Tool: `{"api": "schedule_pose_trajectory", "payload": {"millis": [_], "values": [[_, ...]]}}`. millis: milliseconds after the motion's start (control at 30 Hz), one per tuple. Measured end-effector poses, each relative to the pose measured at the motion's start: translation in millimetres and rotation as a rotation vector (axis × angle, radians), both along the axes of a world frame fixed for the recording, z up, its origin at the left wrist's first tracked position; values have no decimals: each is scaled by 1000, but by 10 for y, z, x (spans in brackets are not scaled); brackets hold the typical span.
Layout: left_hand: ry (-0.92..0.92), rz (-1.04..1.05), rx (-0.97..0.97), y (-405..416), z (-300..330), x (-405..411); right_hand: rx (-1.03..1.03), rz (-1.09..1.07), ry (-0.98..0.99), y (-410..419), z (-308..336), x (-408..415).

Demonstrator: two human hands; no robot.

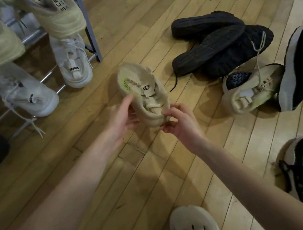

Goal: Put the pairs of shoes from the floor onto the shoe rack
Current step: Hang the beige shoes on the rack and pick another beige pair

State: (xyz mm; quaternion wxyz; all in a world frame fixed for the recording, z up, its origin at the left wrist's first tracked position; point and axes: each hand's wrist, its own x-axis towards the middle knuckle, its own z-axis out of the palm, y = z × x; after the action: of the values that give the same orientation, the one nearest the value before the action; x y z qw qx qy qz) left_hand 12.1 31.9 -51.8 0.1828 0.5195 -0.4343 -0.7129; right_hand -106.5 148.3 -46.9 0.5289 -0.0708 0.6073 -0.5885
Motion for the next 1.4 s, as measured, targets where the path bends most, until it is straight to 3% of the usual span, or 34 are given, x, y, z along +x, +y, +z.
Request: {"api": "schedule_pose_trajectory", "payload": {"millis": [133, 200, 267, 333, 433, 633, 733, 900, 1000, 1233, 1400], "values": [[5, 29, -47, 65, -35, -1, 1, 61, 47, 180, 35, 114], [-16, 17, -42, 121, -41, -9, 83, 83, 244, 278, 48, 90], [-42, -9, -66, 177, -25, -11, 146, -130, 420, 386, -14, 43], [-17, -23, -87, 223, -13, -5, 214, -496, 458, 482, -99, -72], [11, -45, -92, 297, 15, -4, 253, -806, 325, 539, -149, -385], [49, -34, -37, 432, 52, 125, 86, -943, -87, 475, -73, -917], [45, 11, -17, 431, 43, 317, 3, -1006, -100, 421, -66, -927], [15, 88, -5, 397, 4, 680, 33, -953, 71, 313, 45, -513], [4, 107, -41, 366, 34, 960, 79, -786, 189, 232, -41, 86], [17, 260, -75, 464, 271, 1643, -92, -448, 355, 163, -201, 1083], [41, 365, -107, 563, 440, 1992, -219, -260, 616, 156, -211, 1387]]}}
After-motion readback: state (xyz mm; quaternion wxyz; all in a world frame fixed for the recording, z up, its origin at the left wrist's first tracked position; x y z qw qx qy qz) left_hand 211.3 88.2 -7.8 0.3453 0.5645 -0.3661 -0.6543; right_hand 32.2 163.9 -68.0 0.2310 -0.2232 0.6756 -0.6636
